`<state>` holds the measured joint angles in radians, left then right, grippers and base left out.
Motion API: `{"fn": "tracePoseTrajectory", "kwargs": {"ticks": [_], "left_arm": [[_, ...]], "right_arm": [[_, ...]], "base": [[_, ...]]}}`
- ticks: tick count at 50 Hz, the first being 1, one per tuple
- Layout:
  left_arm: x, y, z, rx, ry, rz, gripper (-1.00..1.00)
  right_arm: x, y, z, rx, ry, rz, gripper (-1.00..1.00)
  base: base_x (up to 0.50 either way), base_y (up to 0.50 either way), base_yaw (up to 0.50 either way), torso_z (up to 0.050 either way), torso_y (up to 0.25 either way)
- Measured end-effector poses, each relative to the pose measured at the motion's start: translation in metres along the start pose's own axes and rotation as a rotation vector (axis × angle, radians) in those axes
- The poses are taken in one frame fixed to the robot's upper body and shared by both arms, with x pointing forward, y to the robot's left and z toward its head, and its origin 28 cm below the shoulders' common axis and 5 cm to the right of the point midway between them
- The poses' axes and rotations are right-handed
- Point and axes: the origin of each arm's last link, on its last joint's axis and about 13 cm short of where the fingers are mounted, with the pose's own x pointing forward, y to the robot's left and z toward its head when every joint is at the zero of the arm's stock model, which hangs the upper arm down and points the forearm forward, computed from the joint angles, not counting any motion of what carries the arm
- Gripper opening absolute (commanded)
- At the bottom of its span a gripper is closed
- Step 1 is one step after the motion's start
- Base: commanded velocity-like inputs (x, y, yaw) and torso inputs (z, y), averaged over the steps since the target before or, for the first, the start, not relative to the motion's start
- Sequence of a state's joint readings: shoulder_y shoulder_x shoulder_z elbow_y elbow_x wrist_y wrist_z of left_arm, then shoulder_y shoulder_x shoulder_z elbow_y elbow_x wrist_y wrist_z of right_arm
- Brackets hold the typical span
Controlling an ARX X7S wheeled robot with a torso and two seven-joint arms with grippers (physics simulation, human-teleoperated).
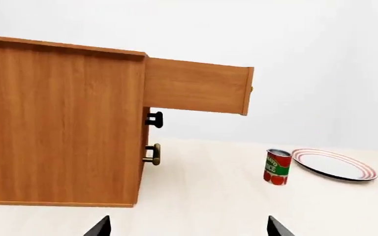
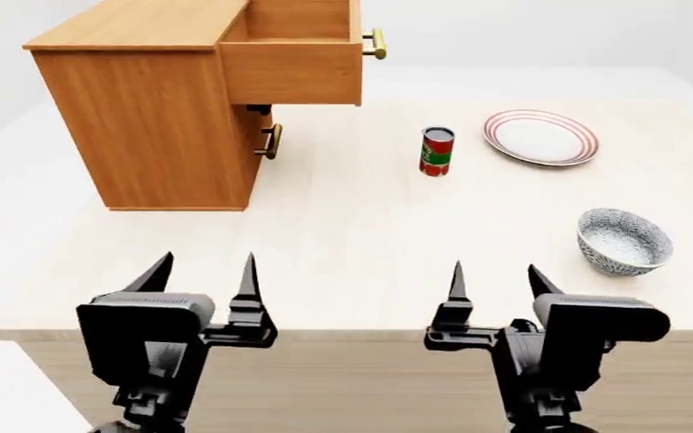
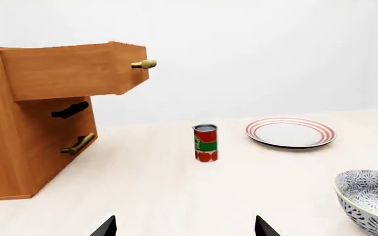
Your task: Put the bowl in the top drawer of the cabinet.
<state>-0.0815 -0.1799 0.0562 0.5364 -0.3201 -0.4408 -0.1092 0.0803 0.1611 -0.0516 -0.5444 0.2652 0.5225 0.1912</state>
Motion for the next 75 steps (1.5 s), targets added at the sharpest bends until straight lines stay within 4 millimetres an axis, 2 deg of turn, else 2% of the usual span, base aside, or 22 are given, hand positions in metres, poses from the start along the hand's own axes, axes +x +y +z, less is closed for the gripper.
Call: {"fn": "tracePoseTrajectory", "kwargs": {"ticks": [8,15,23,32,41,52,64,75], "left_arm": [[0.006,0.002,0.052,-0.047,-0.091,-0.032,1.00],[0.007,0.006,0.089,-0.083,-0.146,-0.062,1.00],[0.006,0.010,0.128,-0.103,-0.176,-0.108,1.00],[-0.002,0.013,0.158,-0.073,-0.197,-0.159,1.00],[-0.014,0.015,0.178,-0.043,-0.217,-0.189,1.00],[-0.027,0.016,0.191,-0.025,-0.238,-0.204,1.00],[-0.035,0.016,0.198,-0.016,-0.255,-0.209,1.00],[-0.040,0.016,0.202,-0.014,-0.271,-0.201,1.00]], "right_arm": [[0.001,-0.002,0.051,0.013,-0.043,0.013,1.00],[0.009,0.000,0.085,-0.007,-0.085,0.034,1.00],[0.024,-0.001,0.116,-0.037,-0.120,0.059,1.00],[0.047,-0.005,0.140,-0.054,-0.126,0.082,1.00],[0.080,-0.007,0.159,-0.054,-0.103,0.112,1.00],[0.123,-0.010,0.174,-0.038,-0.048,0.117,1.00],[0.148,-0.016,0.186,-0.044,-0.011,0.098,1.00],[0.167,-0.021,0.187,-0.044,0.022,0.070,1.00]], "base": [[0.02,0.00,0.00,0.000,0.000],[0.29,0.00,0.00,0.000,0.000],[0.32,0.00,0.00,0.000,0.000],[0.32,0.00,0.00,0.000,0.000],[0.27,0.00,0.00,0.000,0.000],[0.22,0.00,0.00,0.000,0.000],[0.22,0.00,0.00,0.000,0.000],[0.21,0.00,0.00,0.000,0.001]]}}
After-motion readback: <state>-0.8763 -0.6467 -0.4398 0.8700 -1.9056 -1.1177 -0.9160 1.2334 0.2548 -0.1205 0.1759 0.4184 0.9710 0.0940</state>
